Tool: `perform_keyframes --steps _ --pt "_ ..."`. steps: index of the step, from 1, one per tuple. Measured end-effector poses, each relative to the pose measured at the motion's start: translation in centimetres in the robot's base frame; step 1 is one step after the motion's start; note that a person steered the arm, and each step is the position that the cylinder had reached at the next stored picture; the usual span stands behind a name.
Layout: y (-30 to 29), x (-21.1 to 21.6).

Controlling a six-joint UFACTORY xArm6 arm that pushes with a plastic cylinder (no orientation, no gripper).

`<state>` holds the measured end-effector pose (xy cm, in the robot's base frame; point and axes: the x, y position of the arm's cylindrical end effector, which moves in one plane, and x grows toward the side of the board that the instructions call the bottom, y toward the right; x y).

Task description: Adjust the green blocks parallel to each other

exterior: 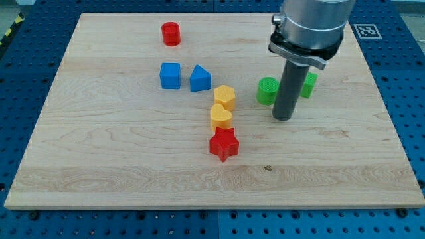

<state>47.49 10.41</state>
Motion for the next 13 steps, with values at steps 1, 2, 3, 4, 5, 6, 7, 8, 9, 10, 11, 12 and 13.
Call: perform_keyframes --steps 1,2,3,4,5,6,7,8,9,10,11,12,13 --pt "-1.3 0.0" --pt "-1.5 -0.3" --pt "-1.6 -1.7" --pt "-1.6 -2.0" --pt "-1.6 -2.7" --pt "-1.6 -4.5" --pt "-1.8 -4.5" --pt "-1.7 -4.3" --pt "0.6 -2.7" --pt "5.0 -2.6" --pt "9.0 -2.6" --pt "10.2 -2.8" --pt "8.7 -2.9"
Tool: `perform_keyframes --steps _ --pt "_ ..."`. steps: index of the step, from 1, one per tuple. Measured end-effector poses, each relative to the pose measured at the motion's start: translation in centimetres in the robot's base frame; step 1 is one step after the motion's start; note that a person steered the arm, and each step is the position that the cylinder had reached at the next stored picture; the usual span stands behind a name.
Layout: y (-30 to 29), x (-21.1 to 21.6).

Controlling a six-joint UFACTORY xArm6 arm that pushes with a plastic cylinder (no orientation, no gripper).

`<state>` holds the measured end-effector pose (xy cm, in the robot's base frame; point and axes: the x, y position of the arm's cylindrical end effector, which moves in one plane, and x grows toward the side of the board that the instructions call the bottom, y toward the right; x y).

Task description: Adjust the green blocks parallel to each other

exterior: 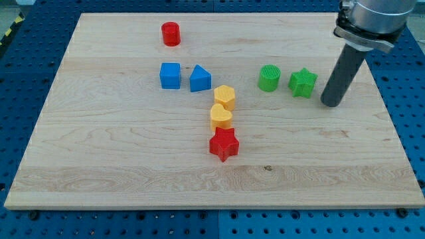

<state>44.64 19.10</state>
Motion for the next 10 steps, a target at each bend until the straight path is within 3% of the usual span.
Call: perform_keyframes --steps 10 --pt "-3.5 -1.4"
